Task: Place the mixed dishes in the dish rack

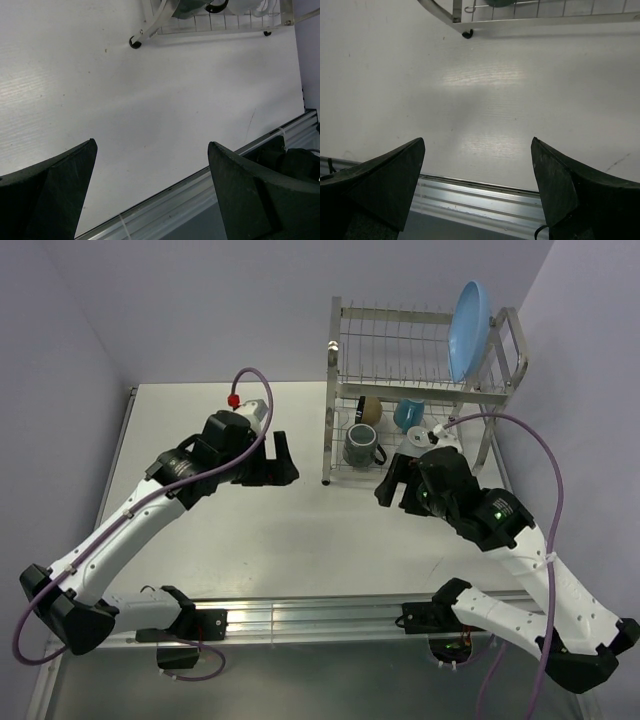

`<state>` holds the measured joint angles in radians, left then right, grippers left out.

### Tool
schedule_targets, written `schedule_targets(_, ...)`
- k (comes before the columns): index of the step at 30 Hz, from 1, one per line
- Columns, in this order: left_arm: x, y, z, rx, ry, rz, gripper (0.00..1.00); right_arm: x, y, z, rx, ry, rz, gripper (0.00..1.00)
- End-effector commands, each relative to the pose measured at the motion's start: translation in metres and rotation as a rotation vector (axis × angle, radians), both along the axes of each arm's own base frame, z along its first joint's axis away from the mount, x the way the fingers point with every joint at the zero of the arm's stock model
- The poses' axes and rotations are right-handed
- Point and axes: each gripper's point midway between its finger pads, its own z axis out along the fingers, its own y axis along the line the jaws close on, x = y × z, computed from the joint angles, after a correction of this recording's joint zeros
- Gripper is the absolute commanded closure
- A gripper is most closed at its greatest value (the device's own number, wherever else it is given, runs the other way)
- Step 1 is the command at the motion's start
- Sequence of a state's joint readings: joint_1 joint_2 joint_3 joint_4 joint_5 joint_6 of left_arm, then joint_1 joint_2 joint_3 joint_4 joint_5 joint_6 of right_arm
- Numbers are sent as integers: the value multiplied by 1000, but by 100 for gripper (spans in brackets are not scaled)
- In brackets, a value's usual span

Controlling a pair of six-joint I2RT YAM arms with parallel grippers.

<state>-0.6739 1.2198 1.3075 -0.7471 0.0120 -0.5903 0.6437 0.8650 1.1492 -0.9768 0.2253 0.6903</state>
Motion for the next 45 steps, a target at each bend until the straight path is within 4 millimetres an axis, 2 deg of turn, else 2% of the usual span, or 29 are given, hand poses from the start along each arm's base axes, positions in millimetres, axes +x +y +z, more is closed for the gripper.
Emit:
schedule_targets(1,-2,-10,-8,-42,62,-34,1,5,25,-2,97,7,38,6)
schedule_targets(4,-7,-18,-22,-40,133,-72,1,8,30,-16,91,40,44,5)
schedule_targets(9,-12,-23,-42,-12,224,-110,1,25,38,-33,42,65,48,4)
schedule_targets(14,-15,-22,-51,2,258,-116,1,37,46,-46,5,81,68,4)
schedule_targets(21,-24,-18,-71,22,307,-125,1,28,58,-105,37,250,88,4)
schedule_targets(24,-25,-15,-74,24,312,-125,1,21,64,-119,71,299,98,4)
schedule_targets(31,-26,-12,-73,10,290,-126,1,17,71,-121,138,295,102,5)
schedule_targets(33,-25,-14,-64,-27,253,-137,1,13,72,-123,166,297,102,5)
schedule_targets(34,-27,-14,-65,-36,244,-139,1,14,74,-115,196,256,109,5)
schedule_targets(35,-28,-14,-61,-54,226,-138,1,10,71,-120,202,254,102,5)
schedule_targets(36,-26,-14,-47,-93,168,-137,1,10,70,-117,215,233,95,5)
schedule_targets(37,-27,-11,-51,-100,160,-125,1,11,69,-105,250,177,98,5)
schedule_targets(39,-32,-6,-31,-170,85,-102,1,10,62,-103,267,131,71,5)
schedule_targets(40,-32,-5,-36,-206,68,-73,1,11,61,-87,311,57,75,5)
schedule_targets(41,-39,0,-21,-266,12,-60,1,8,59,-91,321,39,77,5)
schedule_targets(42,-41,2,-20,-303,-9,-45,1,7,56,-80,355,-19,81,5)
schedule_targets(43,-43,1,-36,-354,5,-20,1,7,55,-84,368,-45,82,5)
schedule_targets(44,-50,4,-30,-415,-29,-18,1,7,55,-85,379,-67,85,5)
schedule_targets(45,-54,4,-33,-459,-39,-20,1,7,55,-86,382,-94,100,5)
